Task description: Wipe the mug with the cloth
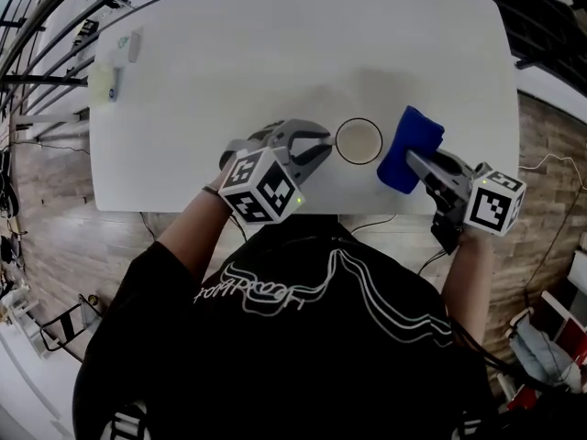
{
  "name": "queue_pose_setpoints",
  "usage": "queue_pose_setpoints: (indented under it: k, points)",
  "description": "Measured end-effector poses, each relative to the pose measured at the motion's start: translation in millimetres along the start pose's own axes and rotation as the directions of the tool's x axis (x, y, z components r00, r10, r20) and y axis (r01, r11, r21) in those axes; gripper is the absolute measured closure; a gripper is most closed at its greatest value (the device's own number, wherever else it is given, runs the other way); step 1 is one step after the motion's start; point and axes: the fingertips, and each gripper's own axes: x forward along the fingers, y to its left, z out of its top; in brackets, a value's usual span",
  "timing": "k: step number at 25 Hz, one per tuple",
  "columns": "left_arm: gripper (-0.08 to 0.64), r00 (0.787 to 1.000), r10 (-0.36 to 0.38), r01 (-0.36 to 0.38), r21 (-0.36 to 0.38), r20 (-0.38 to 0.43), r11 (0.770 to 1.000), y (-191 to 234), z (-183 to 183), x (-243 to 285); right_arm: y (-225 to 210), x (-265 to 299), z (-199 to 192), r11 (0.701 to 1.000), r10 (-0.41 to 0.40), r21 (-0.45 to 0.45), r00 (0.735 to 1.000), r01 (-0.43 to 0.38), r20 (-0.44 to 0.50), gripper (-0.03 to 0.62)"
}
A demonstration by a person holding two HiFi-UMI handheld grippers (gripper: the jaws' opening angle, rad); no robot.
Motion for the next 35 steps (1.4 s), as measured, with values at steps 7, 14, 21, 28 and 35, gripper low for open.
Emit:
queue_pose_setpoints:
  k: [7,14,21,28,35]
  points:
    - [0.495,0.998,-0.062,0.062,0.053,0.015,0.997,6,1,1,8,5,8,1.000,0.005,-0.014,1.000,-0.005,0.017,0.531]
    - [0.492,0.992,-0.119,0.115,0.067,0.052,0.991,10,5,3,4,20,4,1.000,0.014,0.023,1.000,-0.014,0.013,0.531]
    - [0.492,0.987,-0.143,0.138,0.066,0.072,0.988,7,7,5,-8,30,1,0.999,0.021,0.043,1.000,-0.020,-0.021,0.531]
    - [0.492,0.985,-0.148,0.144,0.049,0.088,0.988,11,6,6,-31,50,-6,0.999,-0.036,-0.005,0.988,0.036,-0.150,0.531]
    - [0.492,0.989,-0.132,0.127,0.061,0.070,0.990,12,5,6,-41,62,-13,0.998,-0.047,-0.047,0.969,0.036,-0.241,0.531]
